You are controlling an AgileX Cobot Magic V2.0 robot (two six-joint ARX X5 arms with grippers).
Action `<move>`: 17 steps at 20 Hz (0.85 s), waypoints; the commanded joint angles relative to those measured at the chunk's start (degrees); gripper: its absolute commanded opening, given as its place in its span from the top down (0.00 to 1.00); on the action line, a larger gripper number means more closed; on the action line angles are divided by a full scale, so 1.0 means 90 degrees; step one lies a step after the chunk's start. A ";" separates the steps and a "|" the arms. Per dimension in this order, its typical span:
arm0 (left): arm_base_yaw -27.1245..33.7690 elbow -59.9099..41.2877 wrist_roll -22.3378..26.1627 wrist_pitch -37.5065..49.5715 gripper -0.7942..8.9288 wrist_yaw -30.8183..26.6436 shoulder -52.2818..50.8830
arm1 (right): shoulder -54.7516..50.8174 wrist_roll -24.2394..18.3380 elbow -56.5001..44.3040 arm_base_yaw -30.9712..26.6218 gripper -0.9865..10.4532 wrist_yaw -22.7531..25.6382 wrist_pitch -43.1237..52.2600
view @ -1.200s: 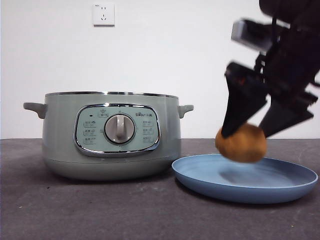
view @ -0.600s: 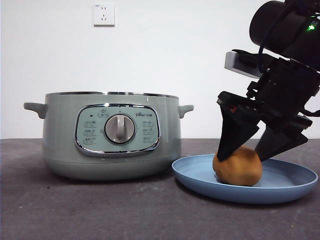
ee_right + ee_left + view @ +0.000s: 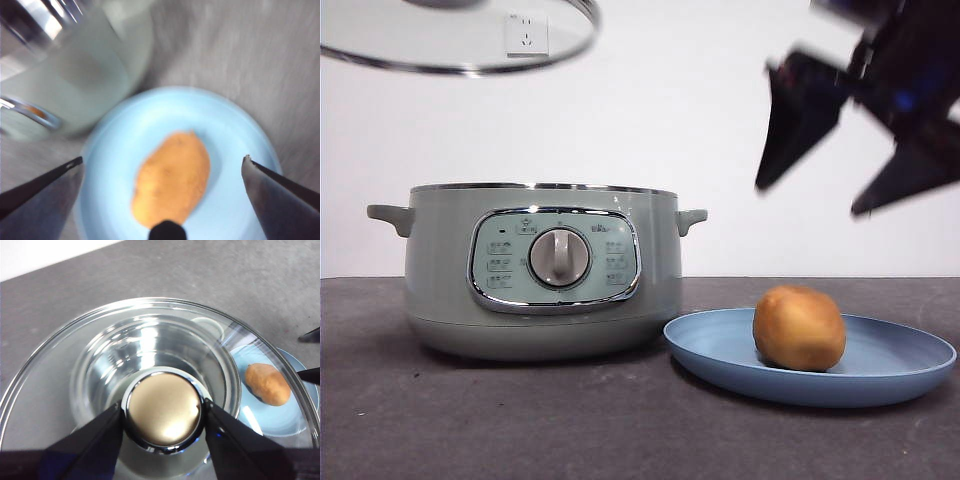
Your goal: Take the potato out from the steamer,put the potato on the plate,close the lid
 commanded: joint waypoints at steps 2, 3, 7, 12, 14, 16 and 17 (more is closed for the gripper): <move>-0.0262 0.0044 0.0087 0.0857 0.93 0.0056 0.0588 | -0.0894 0.0124 0.0092 0.0002 0.36 0.0022 -0.0102; -0.0350 0.0044 0.0087 0.1015 0.93 0.0041 0.0767 | -0.1175 0.0124 0.0102 0.0002 0.36 0.0022 -0.0155; -0.0493 0.0044 0.0231 0.1486 0.93 0.0036 0.1452 | -0.2059 0.0126 0.0238 0.0002 0.36 0.0027 -0.0600; -0.0546 0.0044 0.0257 0.1792 0.93 -0.0168 0.2023 | -0.2671 0.0126 0.0398 0.0002 0.36 0.0024 -0.0903; -0.0546 0.0044 0.0257 0.1948 0.93 -0.0172 0.2144 | -0.2786 0.0124 0.0425 0.0002 0.36 0.0027 -0.0969; -0.0546 0.0044 0.0255 0.1984 0.93 -0.0168 0.2225 | -0.2805 0.0121 0.0466 0.0002 0.36 0.0029 -0.1071; -0.0546 0.0044 0.0255 0.2008 0.93 -0.0172 0.2251 | -0.2803 0.0121 0.0469 0.0002 0.36 0.0029 -0.1069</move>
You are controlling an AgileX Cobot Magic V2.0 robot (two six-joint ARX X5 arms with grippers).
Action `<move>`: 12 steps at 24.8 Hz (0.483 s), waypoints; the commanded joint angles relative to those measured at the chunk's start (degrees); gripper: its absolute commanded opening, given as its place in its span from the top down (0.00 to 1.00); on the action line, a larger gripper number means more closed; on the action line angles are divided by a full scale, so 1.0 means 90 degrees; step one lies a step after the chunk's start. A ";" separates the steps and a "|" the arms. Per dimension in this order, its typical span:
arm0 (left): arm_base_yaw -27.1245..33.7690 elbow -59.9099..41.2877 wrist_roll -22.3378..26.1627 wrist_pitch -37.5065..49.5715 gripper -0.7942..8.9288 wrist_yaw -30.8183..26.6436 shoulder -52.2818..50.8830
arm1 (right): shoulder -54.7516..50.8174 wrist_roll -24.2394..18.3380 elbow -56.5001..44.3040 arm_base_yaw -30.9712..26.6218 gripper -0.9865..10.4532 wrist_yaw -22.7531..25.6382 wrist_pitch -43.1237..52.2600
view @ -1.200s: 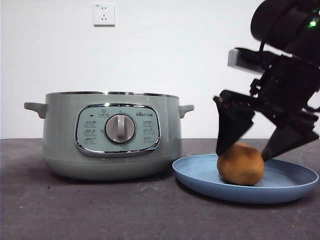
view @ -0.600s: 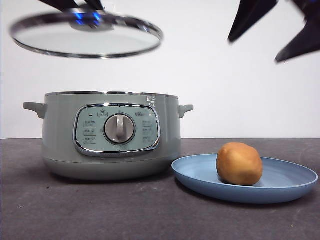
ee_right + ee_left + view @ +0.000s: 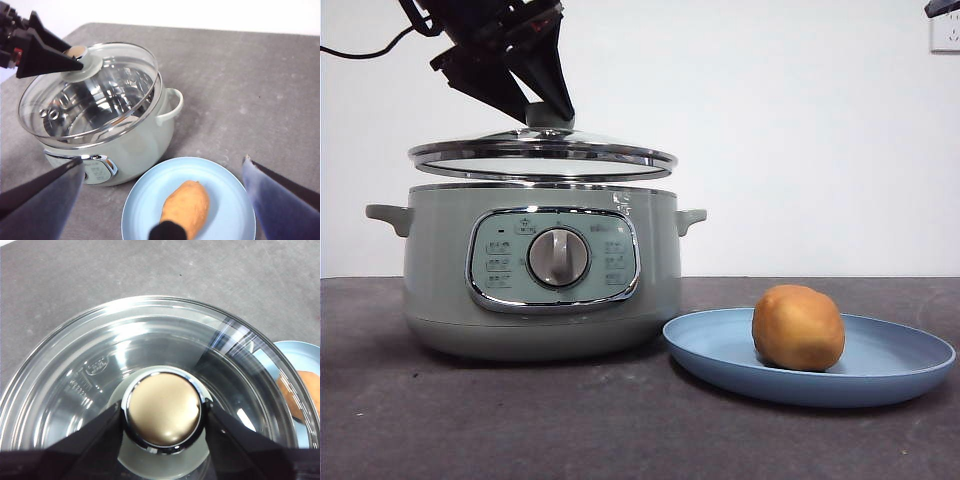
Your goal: Take the potato out from the steamer,put the potato on the plate,close the lid
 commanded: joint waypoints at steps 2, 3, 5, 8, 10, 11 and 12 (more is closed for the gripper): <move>-0.0024 0.0044 0.0080 0.0282 0.93 0.0044 0.0019 | -0.0005 0.0063 0.0049 0.0002 0.36 0.0024 0.0027; -0.0024 0.0044 0.0080 0.0296 0.93 0.0044 0.0049 | -0.0005 0.0063 0.0049 0.0002 0.36 0.0022 0.0027; -0.0024 0.0041 0.0080 0.0287 0.93 -0.0046 0.0068 | -0.0005 0.0061 0.0049 0.0002 0.36 0.0022 0.0027; -0.0024 0.0041 0.0080 0.0284 0.93 -0.0061 0.0097 | -0.0005 0.0061 0.0051 0.0002 0.36 0.0022 0.0027; -0.0024 0.0041 0.0080 0.0289 0.93 -0.0063 0.0138 | -0.0005 0.0063 0.0051 0.0002 0.36 0.0022 0.0029; -0.0024 0.0041 0.0080 0.0282 0.93 -0.0061 0.0175 | -0.0005 0.0061 0.0051 0.0002 0.36 0.0022 0.0029; -0.0024 0.0041 0.0080 0.0265 0.93 -0.0058 0.0206 | -0.0005 0.0063 0.0051 0.0002 0.36 0.0022 0.0029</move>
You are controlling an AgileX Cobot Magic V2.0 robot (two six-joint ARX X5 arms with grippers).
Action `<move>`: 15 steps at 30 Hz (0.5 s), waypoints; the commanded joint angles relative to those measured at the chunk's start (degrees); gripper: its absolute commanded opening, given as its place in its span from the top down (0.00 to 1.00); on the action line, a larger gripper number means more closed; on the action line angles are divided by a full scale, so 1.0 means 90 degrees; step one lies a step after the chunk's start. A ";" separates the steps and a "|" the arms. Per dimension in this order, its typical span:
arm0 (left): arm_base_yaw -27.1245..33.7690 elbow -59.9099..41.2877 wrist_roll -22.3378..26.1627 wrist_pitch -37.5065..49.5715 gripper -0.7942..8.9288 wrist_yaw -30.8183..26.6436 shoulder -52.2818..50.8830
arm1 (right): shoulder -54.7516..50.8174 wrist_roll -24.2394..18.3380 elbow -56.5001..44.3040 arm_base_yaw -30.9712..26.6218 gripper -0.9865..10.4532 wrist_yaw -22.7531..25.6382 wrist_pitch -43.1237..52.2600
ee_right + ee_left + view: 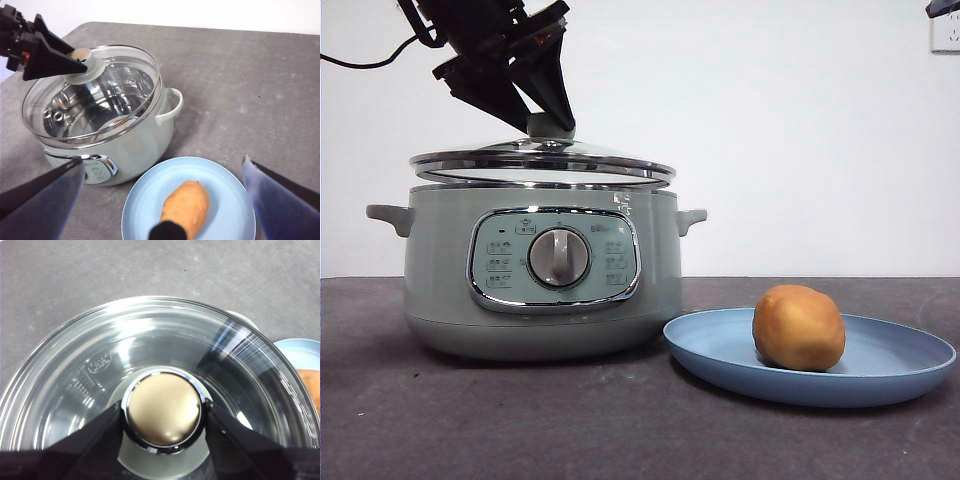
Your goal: Take the potato out from the steamer,put the potato on the plate,close the lid
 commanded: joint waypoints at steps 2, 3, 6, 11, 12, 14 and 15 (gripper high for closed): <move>-0.0022 0.0041 0.0075 0.0129 0.93 0.0041 0.0138 | -0.0005 0.0061 0.0041 0.0002 0.36 0.0024 0.0041; -0.0022 0.0041 0.0075 0.0100 0.93 0.0041 0.0177 | -0.0005 0.0061 0.0041 0.0002 0.36 0.0024 0.0044; -0.0022 0.0039 0.0075 0.0022 0.93 0.0032 0.0257 | -0.0005 0.0061 0.0041 0.0002 0.36 0.0022 0.0039; -0.0022 0.0036 0.0073 0.0017 0.93 0.0022 0.0267 | -0.0005 0.0061 0.0041 0.0002 0.36 0.0019 0.0039; -0.0022 0.0036 0.0073 0.0007 0.93 0.0027 0.0267 | -0.0005 0.0061 0.0041 0.0002 0.36 0.0017 0.0039; -0.0022 0.0036 0.0058 -0.0058 0.91 0.0039 0.0267 | -0.0005 0.0061 0.0041 0.0002 0.36 0.0017 0.0039; -0.0022 0.0036 0.0041 -0.0100 0.89 0.0039 0.0267 | -0.0005 0.0061 0.0041 0.0002 0.36 0.0017 0.0039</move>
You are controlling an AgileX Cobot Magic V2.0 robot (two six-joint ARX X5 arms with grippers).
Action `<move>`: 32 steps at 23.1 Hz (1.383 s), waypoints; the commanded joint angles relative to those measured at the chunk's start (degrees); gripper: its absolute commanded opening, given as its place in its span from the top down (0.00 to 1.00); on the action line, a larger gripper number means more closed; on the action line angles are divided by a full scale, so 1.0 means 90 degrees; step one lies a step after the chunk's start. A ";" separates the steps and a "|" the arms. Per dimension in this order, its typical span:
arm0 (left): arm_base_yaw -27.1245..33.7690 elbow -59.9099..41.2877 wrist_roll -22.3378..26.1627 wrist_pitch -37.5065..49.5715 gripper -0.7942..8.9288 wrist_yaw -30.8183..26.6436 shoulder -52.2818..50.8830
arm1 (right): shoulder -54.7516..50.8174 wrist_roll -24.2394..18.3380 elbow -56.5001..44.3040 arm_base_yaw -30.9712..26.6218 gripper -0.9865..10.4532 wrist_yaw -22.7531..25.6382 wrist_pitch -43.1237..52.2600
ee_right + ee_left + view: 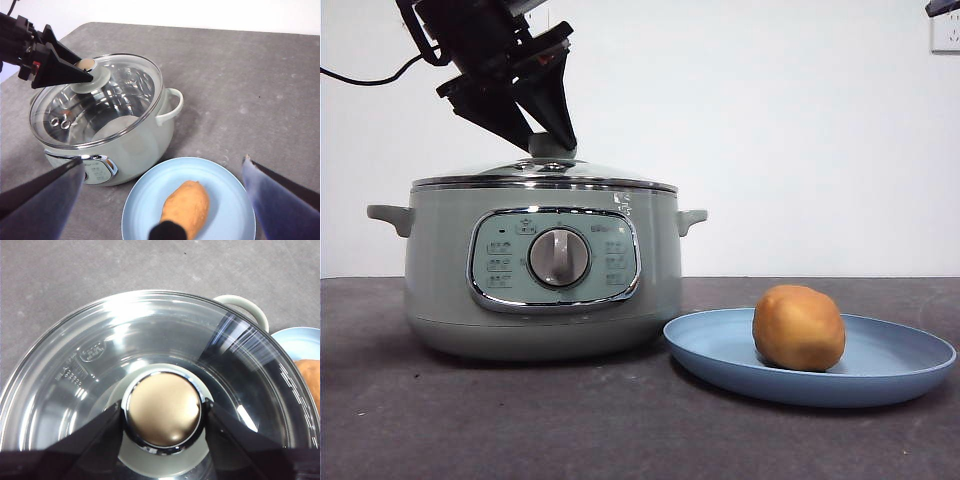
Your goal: Take the potato out from the steamer,put the potato on the plate,close the lid
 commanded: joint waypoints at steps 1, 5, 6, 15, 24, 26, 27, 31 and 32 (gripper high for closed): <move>-0.0022 0.0032 0.0034 -0.0036 0.82 0.0017 0.0051 | -0.0005 0.0061 0.0034 0.0002 0.36 0.0015 0.0039; -0.0022 0.0032 0.0034 -0.0134 0.38 0.0012 0.0046 | -0.0005 0.0063 0.0034 0.0002 0.36 0.0012 0.0039; -0.0022 0.0032 0.0034 -0.0160 0.35 0.0015 0.0036 | -0.0005 0.0063 0.0034 0.0002 0.36 0.0007 0.0039; -0.0022 0.0036 0.0034 -0.0372 0.34 0.0010 -0.0449 | -0.0005 0.0063 0.0034 0.0007 0.36 -0.0034 -0.0119; -0.0022 0.0036 0.0036 -0.1880 0.34 0.0039 -0.1756 | -0.0005 0.0155 0.0034 0.0010 0.37 -0.0784 -0.0801; -0.0022 0.0036 0.0034 -0.2421 0.34 0.0063 -0.2076 | -0.0002 0.0185 0.0034 0.0010 0.37 -0.1076 -0.1010; -0.0022 0.0036 0.0034 -0.2654 0.34 0.0063 -0.2215 | -0.0002 0.0231 0.0034 0.0010 0.37 -0.1183 -0.1105; -0.0022 0.0036 0.0034 -0.3497 0.45 0.0141 -0.2752 | 0.0017 0.0340 0.0034 0.0015 0.42 -0.1552 -0.1486; -0.0022 0.0036 0.0034 -0.3640 0.53 0.0253 -0.2844 | 0.0022 0.0364 0.0034 0.0015 0.46 -0.1552 -0.1554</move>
